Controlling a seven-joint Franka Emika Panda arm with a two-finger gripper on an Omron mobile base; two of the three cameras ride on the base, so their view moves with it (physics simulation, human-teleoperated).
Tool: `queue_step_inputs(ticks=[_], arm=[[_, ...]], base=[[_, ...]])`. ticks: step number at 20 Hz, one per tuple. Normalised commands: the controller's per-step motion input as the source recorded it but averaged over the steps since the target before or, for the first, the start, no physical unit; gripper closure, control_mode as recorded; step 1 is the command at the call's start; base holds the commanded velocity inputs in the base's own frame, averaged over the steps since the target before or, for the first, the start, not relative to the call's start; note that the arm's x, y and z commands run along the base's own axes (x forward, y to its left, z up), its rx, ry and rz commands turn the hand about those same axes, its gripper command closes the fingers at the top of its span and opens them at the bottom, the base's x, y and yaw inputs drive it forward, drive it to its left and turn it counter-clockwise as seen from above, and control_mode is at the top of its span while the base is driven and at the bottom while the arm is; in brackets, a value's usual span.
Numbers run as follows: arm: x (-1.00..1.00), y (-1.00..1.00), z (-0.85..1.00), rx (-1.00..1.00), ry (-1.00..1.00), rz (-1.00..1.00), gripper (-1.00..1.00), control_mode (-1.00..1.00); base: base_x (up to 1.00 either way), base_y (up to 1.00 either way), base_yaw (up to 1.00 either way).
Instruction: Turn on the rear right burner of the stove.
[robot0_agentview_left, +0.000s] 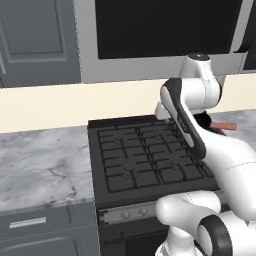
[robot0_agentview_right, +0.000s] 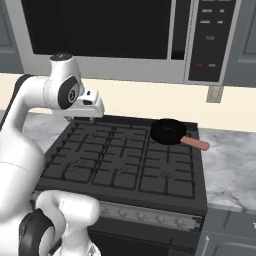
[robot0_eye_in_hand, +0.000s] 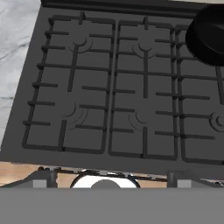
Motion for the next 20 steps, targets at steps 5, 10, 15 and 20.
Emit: queue_step_inputs(ticks=[5,10,15,20], arm=[[-0.9,-0.93,-0.22,0.03,-0.06,0.0,-1.0,-1.0],[-0.63,-1.0,-0.42,0.03,-0.03,0.0,-1.0,-1.0],[-0.24,-1.0,-0.48,0.0,-0.07,0.13,-1.0,-1.0],[-0.29,-0.93,-0.88,-0.01,-0.17,0.21,-1.0,-1.0]], base=[[0.0,0.0,0.0],[0.0,0.0,0.0],[0.0,0.0,0.0],[0.0,0.0,0.0]])
